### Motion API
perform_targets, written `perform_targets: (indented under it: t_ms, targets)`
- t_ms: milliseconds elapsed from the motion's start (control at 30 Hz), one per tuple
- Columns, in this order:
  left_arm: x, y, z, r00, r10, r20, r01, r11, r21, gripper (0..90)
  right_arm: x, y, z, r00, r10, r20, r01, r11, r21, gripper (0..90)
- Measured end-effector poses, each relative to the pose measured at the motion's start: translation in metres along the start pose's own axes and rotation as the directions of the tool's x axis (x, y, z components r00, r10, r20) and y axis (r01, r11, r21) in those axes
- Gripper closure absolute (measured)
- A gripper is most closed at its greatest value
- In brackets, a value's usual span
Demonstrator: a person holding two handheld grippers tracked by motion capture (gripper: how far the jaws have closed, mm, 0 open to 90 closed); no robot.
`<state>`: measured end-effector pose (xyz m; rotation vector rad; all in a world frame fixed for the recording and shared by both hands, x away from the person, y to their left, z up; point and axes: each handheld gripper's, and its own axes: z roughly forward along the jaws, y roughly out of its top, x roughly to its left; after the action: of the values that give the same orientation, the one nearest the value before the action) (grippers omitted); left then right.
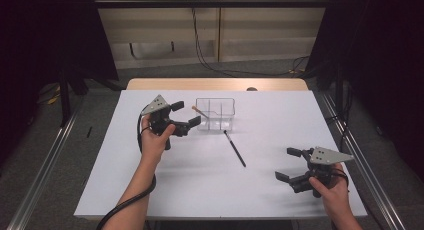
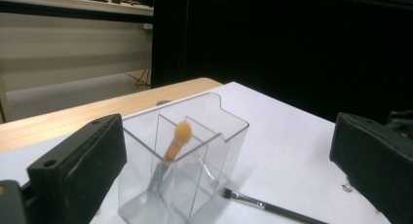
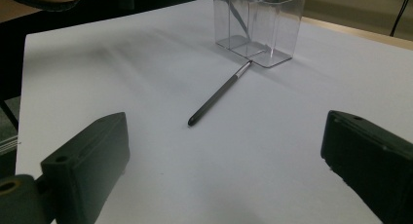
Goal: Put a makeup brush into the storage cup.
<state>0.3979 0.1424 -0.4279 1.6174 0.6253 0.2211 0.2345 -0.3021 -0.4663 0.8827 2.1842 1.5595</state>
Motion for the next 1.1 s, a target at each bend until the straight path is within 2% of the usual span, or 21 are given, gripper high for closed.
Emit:
perform_targets:
  t_ms: [100,400,700,933,1100]
  targets:
    - [-0.002,-0.002,-0.005,0.9999,0.0,0.013,0.001,0.9999,-0.012,0.0,0.0,0.0,0.0,1.0,0.0,0.003,0.0,1.0,-0.002,3.2]
    - [-0.011,-0.009,-0.019,0.9989,0.031,0.034,-0.031,0.9995,-0.003,0.0,0.0,0.0,-0.001,0.9999,-0.001,0.01,0.001,1.0,-0.006,3.2]
    - [-0.018,-0.02,-0.03,0.9974,0.03,0.065,-0.031,0.9995,0.003,0.0,0.0,0.001,0.0,0.9998,-0.007,0.018,0.007,1.0,-0.007,3.3]
    - [-0.022,-0.019,-0.038,0.9955,0.051,0.08,-0.051,0.9987,-0.002,0.0,0.0,0.0,0.0,0.9999,-0.002,0.016,0.002,1.0,-0.01,3.3]
    - [-0.026,-0.018,-0.042,0.9937,0.067,0.09,-0.068,0.9976,0.01,0.0,0.001,0.0,0.001,0.9999,0.001,0.017,-0.001,1.0,-0.014,3.4]
